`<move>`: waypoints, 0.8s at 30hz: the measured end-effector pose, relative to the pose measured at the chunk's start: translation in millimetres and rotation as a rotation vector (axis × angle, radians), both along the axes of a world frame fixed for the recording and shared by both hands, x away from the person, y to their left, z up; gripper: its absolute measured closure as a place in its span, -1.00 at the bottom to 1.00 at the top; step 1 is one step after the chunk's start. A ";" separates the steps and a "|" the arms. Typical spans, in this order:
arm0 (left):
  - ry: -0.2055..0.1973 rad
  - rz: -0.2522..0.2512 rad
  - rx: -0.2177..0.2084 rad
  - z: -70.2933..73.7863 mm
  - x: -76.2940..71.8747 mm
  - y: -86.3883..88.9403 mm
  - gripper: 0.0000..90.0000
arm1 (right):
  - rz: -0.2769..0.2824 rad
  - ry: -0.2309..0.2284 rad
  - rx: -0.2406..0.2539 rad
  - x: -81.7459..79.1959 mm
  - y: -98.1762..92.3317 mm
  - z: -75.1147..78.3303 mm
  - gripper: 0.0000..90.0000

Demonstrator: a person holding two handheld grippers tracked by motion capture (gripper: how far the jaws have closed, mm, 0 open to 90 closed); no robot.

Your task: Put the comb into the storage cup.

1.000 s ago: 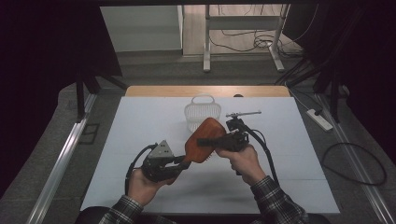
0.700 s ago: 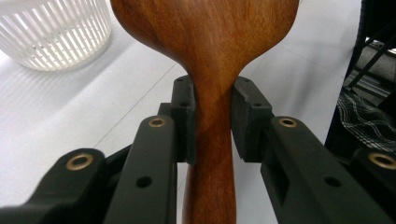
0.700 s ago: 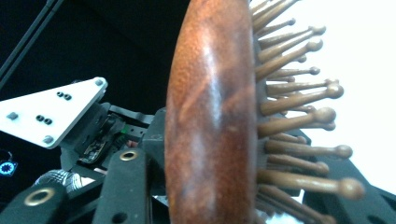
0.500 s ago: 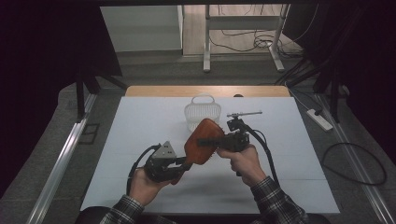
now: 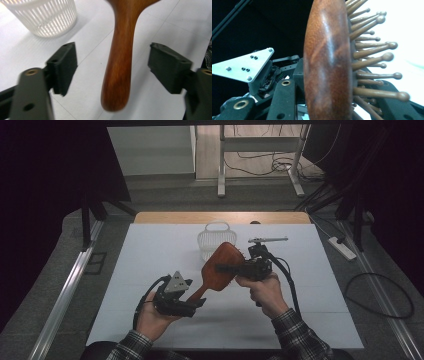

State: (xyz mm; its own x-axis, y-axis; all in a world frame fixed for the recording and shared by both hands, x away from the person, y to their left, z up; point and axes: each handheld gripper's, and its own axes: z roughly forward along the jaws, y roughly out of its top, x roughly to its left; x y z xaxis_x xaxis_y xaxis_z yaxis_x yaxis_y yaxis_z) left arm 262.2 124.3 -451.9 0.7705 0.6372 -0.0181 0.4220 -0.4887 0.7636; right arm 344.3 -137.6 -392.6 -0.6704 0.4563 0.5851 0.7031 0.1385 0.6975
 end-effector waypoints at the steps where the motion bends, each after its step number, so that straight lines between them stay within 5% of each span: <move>1: 0.017 0.001 -0.011 -0.2 0.9 1.7 -0.59 | -0.006 -0.004 0.000 1.1 -1.6 0.6 0.26; 6: 0.112 0.005 -0.102 -3.7 6.3 14.8 -0.73 | -0.015 -0.011 -0.007 2.5 -3.5 2.4 0.25; 12: 0.150 0.027 -0.114 -1.8 5.5 30.4 -0.87 | -0.031 -0.024 -0.014 6.0 -5.1 6.5 0.26; 24: 0.118 0.117 -0.162 -0.4 -9.4 68.9 -1.00 | -0.048 -0.025 -0.017 14.1 -9.4 9.2 0.25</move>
State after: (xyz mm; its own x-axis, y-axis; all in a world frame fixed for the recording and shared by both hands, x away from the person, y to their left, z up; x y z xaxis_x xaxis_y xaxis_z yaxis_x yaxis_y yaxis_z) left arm 252.8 193.1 -452.3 0.6780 0.7033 -0.2136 0.5598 -0.3058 0.7701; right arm 358.4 -146.9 -383.5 -0.6617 0.4982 0.5603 0.6915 0.1166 0.7129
